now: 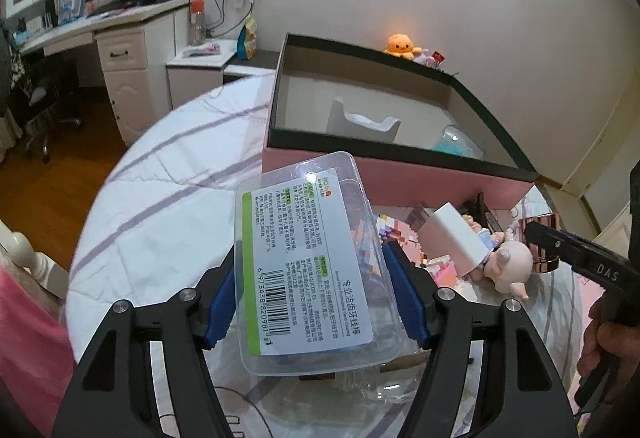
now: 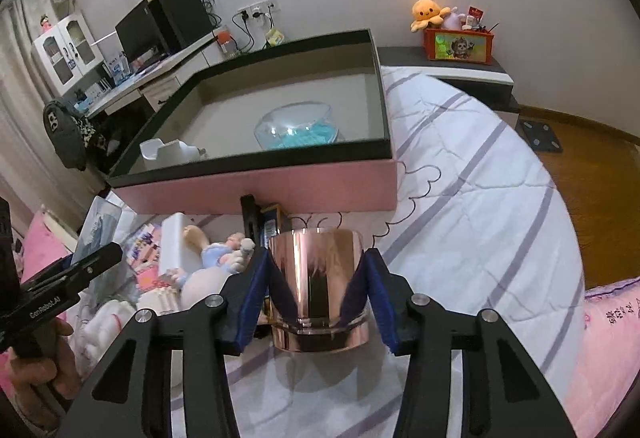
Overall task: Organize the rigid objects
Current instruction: 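Lift both items into the pink box and open both tools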
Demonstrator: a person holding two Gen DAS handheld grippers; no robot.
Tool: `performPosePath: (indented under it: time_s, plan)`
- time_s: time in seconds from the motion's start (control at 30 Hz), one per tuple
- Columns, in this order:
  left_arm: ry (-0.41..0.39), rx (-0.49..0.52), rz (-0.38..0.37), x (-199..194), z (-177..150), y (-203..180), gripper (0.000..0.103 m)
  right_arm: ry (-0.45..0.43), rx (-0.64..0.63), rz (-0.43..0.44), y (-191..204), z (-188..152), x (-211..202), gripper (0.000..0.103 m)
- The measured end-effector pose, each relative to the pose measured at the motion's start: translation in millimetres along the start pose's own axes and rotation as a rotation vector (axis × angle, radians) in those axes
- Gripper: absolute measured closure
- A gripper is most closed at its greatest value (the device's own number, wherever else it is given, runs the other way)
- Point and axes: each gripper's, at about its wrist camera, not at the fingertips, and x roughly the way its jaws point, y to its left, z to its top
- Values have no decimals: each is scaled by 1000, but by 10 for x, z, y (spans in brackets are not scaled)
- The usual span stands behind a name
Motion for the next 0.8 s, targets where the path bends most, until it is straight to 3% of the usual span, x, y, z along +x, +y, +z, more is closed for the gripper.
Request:
performPosePath:
  time_s: [0.53, 0.8]
  plan:
    - [-100, 60, -8, -319, 298, -123, 34, -76, -34, 23, 159, 160, -258, 55]
    - [-194, 108, -23, -420, 821, -273, 34, -175, -108, 48, 354, 657, -415, 55]
